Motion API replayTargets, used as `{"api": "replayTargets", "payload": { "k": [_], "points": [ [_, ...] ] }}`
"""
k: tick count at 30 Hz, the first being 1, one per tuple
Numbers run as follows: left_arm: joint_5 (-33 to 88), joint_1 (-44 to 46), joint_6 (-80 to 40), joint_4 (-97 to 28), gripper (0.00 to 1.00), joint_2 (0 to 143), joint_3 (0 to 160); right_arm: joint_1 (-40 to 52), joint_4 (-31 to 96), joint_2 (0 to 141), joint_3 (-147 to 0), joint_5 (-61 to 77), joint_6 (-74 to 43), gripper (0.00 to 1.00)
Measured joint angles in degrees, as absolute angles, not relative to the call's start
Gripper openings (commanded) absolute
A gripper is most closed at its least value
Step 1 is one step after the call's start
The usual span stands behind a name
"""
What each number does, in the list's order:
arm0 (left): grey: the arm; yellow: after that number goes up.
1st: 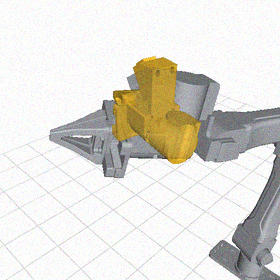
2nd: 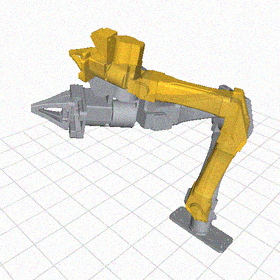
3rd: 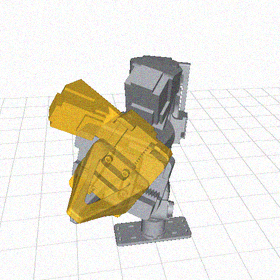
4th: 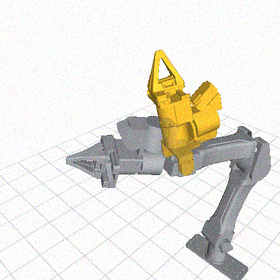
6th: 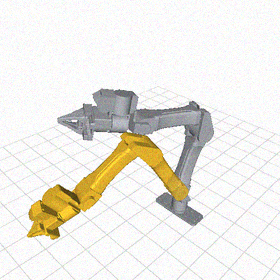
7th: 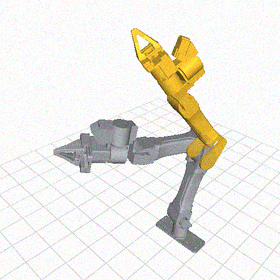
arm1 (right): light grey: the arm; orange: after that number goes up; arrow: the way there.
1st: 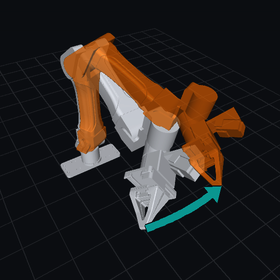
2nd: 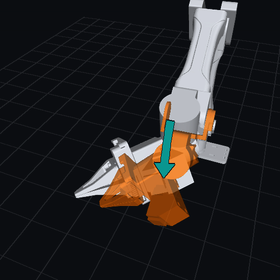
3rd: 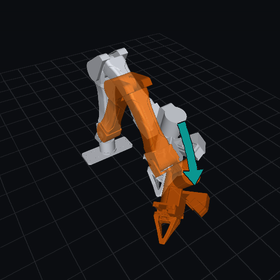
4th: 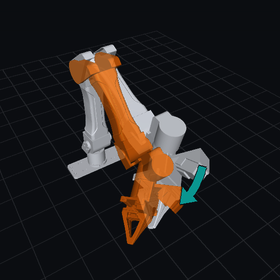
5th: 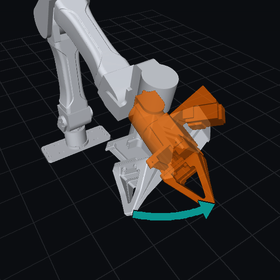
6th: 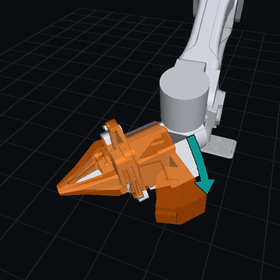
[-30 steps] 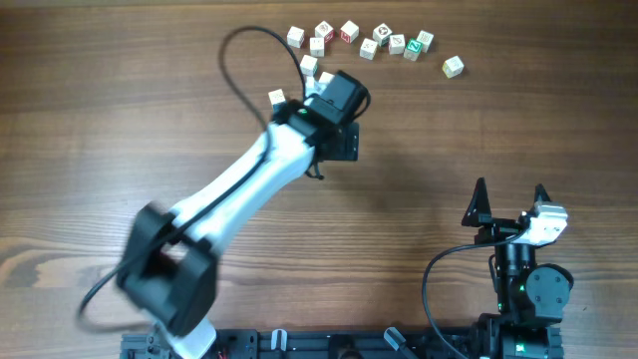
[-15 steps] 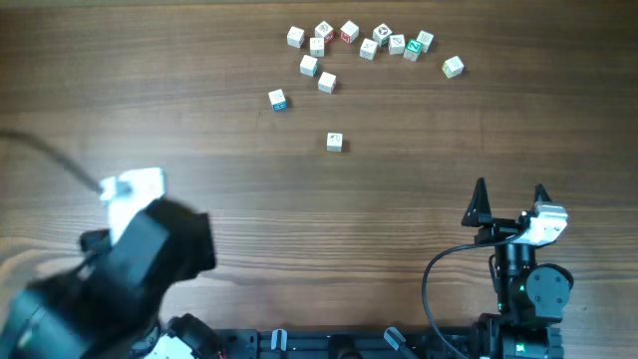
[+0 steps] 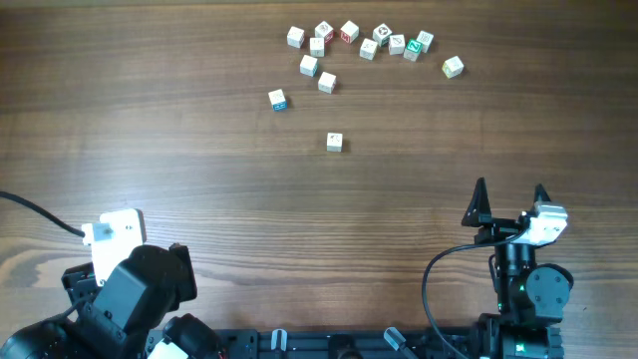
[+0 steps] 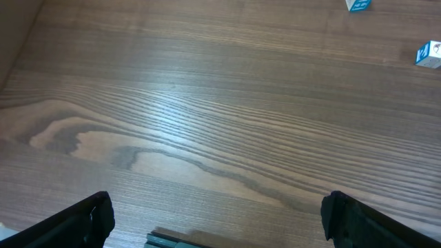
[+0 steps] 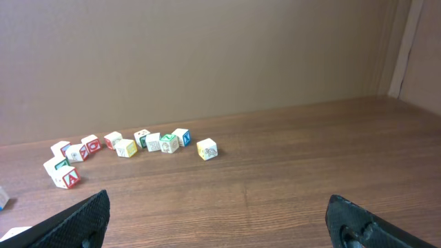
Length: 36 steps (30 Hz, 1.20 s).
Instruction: Form a tower
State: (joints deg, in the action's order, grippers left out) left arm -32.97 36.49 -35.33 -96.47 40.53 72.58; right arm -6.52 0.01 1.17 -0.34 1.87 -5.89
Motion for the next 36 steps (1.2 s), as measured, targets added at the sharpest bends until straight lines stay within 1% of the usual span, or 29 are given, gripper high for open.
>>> {"api": "replayTargets", "payload": {
  "k": [26,36],
  "points": [
    [-33.0,36.5,-35.3,-96.5,1.0,40.5,72.6,-6.5,0.0,1.2,-0.3,1.9,-5.9,1.0],
    [-33.0,36.5,-35.3,-96.5,1.0,40.5,72.6,-6.5,0.0,1.2,-0.4,1.8,-4.2,1.0]
  ]
}}
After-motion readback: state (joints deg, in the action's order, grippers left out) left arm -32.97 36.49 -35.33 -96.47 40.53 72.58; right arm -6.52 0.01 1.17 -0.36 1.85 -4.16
